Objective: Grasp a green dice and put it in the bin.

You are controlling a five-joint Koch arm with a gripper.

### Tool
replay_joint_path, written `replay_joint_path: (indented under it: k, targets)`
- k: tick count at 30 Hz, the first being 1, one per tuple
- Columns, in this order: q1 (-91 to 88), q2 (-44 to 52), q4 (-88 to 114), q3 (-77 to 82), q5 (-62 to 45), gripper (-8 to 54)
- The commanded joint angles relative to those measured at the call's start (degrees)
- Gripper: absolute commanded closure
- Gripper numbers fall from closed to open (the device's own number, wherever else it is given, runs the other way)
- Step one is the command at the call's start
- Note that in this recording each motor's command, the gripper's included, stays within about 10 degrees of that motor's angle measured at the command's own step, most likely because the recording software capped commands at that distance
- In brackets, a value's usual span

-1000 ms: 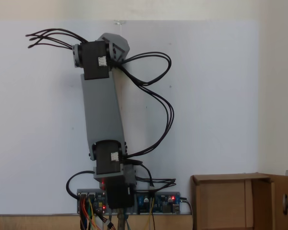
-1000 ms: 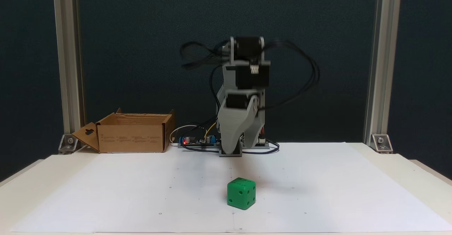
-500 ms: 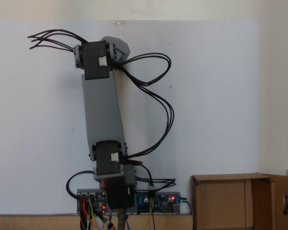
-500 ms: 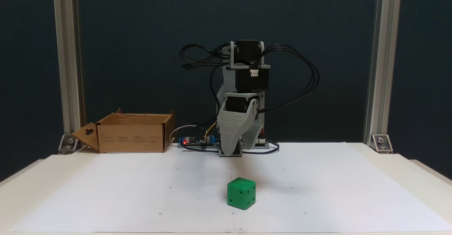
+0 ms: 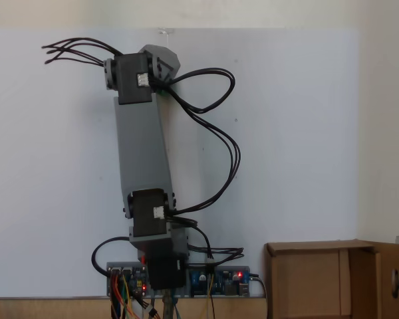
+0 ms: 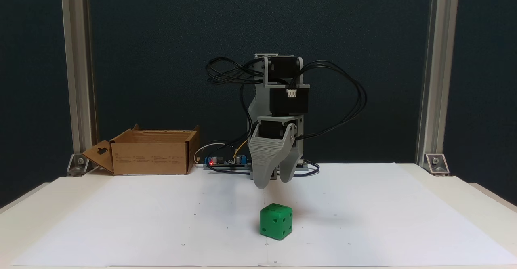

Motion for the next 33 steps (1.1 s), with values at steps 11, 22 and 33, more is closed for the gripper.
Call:
replay_joint_path:
  k: [11,22,33]
  targets:
    - [-0.2,0.7,-2.5,-0.2,-2.5,2.7]
    - [-0.2,-2.1,-2.8,-0.2,-2.5,2.6]
    - [-0.1,-3.4,-5.9,3.6,-1.7,2.6]
